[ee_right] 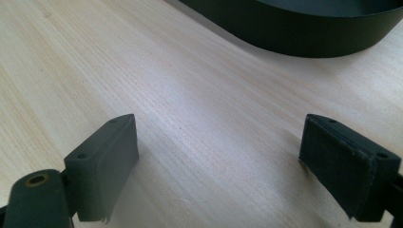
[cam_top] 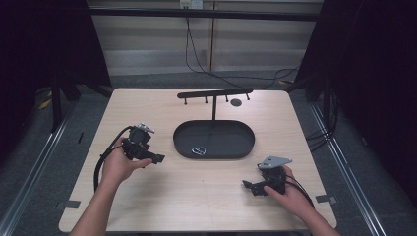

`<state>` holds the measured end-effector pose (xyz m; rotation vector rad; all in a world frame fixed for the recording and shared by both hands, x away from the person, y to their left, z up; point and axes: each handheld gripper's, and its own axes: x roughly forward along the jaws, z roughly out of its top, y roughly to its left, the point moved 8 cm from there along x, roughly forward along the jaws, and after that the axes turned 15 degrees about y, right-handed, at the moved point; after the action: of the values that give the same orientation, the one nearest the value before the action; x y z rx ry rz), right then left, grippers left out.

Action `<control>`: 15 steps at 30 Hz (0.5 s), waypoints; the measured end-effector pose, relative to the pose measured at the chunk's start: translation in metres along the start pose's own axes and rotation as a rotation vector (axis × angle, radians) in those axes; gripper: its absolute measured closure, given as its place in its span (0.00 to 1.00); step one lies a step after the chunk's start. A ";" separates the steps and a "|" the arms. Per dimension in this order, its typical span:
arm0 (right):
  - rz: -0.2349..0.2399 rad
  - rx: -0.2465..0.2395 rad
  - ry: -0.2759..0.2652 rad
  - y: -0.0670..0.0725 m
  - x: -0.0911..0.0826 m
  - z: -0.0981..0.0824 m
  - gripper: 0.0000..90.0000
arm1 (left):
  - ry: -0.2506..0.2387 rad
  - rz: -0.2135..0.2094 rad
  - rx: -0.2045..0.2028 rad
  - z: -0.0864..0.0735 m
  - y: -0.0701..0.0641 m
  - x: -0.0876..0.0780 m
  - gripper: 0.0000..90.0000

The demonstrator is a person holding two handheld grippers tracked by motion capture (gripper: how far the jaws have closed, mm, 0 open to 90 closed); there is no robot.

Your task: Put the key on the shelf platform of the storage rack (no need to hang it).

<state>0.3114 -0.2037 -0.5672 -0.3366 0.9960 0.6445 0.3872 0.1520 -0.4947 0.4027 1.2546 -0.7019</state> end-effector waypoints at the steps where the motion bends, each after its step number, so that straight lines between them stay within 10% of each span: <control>1: 0.000 0.000 0.000 0.000 0.000 0.000 0.13 | 0.001 0.006 -0.001 -0.002 0.001 0.001 0.28; 15: 0.000 -0.001 0.000 0.000 0.000 0.000 0.13 | 0.005 0.000 -0.018 -0.024 0.007 0.010 0.28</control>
<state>0.3114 -0.2038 -0.5672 -0.3374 0.9959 0.6449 0.3760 0.1693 -0.5117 0.3898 1.2652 -0.6890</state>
